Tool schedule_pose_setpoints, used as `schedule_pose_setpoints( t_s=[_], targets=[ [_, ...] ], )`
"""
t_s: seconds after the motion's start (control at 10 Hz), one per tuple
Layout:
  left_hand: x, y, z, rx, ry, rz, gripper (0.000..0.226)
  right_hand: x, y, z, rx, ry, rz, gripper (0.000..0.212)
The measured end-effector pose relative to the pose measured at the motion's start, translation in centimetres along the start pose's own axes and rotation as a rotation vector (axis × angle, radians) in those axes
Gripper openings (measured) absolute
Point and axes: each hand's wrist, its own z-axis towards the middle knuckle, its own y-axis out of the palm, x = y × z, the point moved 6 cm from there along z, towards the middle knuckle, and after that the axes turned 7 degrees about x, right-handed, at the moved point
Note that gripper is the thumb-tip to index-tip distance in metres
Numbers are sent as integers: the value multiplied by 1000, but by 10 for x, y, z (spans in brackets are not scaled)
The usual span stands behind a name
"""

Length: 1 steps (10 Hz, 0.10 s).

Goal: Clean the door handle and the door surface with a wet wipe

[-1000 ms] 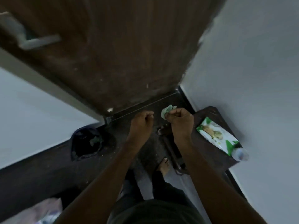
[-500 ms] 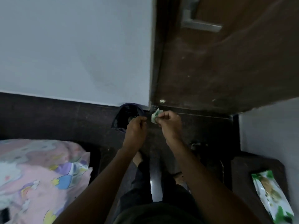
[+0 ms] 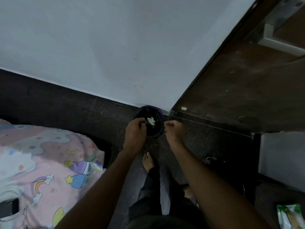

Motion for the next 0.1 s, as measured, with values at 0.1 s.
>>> schedule_pose_setpoints(
  t_s=[0.1],
  targets=[
    [-10,-6,7,-8,-43,-10,33,9,-5,-6,-8,3,7,12]
  ],
)
